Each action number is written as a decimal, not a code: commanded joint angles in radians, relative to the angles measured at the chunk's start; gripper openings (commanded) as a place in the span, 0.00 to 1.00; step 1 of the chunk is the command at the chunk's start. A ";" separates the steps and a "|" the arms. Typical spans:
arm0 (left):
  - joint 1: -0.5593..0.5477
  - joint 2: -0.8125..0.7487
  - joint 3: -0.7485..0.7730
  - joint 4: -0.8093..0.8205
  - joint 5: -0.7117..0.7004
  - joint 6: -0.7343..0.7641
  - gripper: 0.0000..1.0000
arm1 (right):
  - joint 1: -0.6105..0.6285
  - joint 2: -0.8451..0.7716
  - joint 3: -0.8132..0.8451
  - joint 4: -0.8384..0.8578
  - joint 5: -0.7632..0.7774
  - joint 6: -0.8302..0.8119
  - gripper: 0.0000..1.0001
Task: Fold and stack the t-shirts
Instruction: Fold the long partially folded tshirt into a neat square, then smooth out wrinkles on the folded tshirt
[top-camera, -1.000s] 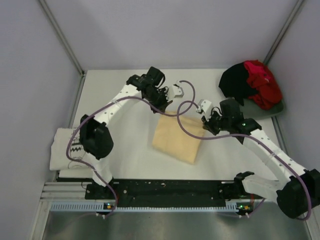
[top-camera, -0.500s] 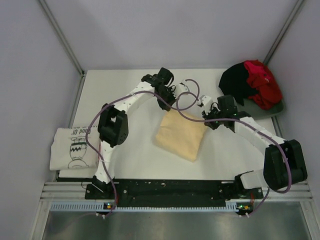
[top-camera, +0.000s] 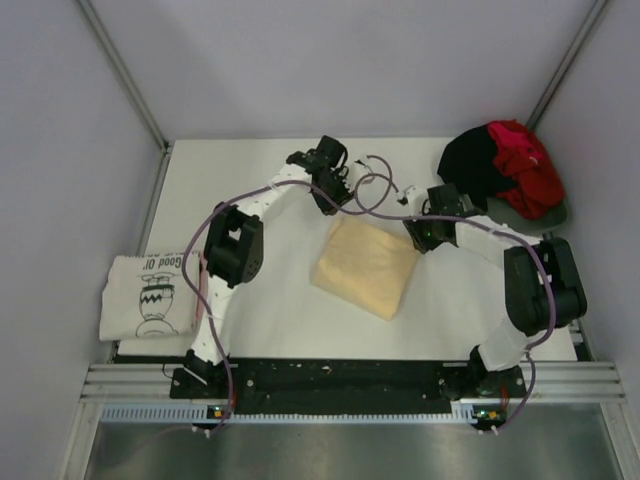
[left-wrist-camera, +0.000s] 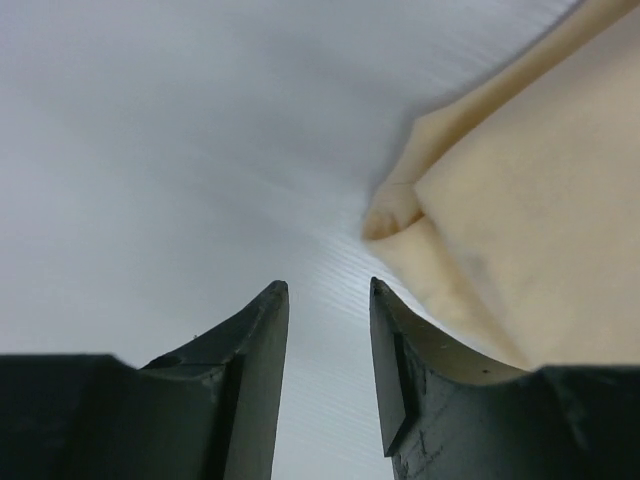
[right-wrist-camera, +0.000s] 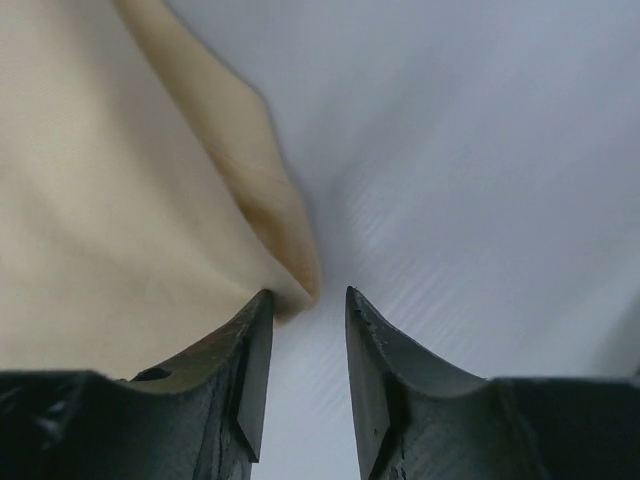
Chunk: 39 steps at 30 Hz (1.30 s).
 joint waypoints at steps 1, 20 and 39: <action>0.016 -0.018 0.085 0.074 -0.082 -0.014 0.44 | -0.032 0.073 0.140 0.001 0.156 0.119 0.37; -0.107 -0.528 -0.680 0.204 0.356 -0.256 0.01 | 0.171 -0.316 -0.192 0.203 -0.377 0.757 0.02; -0.099 -0.458 -0.811 0.092 0.207 -0.155 0.07 | 0.109 -0.269 -0.271 -0.017 -0.095 0.782 0.00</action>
